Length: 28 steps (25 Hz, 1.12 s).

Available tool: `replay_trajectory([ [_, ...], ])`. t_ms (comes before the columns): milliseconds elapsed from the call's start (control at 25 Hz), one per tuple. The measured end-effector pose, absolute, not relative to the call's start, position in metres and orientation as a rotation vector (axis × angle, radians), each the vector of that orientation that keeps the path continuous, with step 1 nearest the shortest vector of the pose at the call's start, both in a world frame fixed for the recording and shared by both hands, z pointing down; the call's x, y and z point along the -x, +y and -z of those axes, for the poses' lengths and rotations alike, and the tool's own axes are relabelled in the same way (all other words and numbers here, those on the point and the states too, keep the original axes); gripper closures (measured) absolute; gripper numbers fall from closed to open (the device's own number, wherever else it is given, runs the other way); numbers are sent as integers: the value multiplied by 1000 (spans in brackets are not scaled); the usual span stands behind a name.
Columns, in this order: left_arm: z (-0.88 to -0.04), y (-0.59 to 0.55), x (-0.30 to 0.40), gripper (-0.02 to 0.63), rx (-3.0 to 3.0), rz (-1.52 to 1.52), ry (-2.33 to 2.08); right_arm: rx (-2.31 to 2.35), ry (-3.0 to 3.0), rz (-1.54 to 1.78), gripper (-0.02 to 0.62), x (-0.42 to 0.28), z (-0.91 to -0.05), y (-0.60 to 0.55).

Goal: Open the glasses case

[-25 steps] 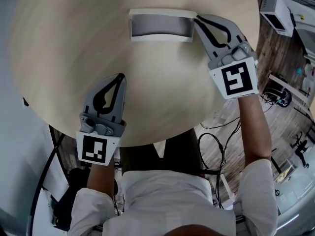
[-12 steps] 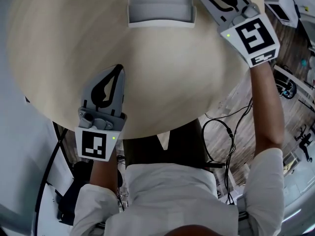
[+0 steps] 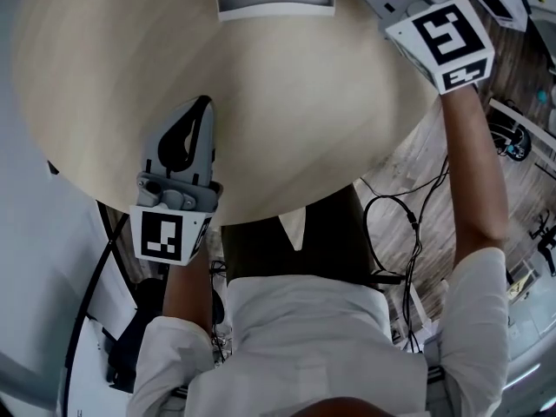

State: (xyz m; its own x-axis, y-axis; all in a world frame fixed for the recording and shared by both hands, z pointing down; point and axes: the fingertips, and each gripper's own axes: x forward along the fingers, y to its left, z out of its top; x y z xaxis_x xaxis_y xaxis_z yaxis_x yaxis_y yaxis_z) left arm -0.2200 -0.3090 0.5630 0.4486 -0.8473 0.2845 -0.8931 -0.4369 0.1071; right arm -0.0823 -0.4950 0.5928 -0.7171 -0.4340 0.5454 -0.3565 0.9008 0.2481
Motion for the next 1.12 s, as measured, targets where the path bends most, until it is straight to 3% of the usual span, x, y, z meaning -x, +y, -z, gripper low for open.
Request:
replay_trajectory([
  [240, -533, -282, 208, 592, -2453, -242, -1575, -755, -2643, 135, 540, 51, -516, -457],
  [680, -385, -227, 141, 592, -2387, -119, -1866, -797, -3037, 266, 563, -33, -324, -324],
  [1120, -303, -147, 61, 592, -2414, 15, -1772, -954, -3156, 86, 566, -127, -247, -225],
])
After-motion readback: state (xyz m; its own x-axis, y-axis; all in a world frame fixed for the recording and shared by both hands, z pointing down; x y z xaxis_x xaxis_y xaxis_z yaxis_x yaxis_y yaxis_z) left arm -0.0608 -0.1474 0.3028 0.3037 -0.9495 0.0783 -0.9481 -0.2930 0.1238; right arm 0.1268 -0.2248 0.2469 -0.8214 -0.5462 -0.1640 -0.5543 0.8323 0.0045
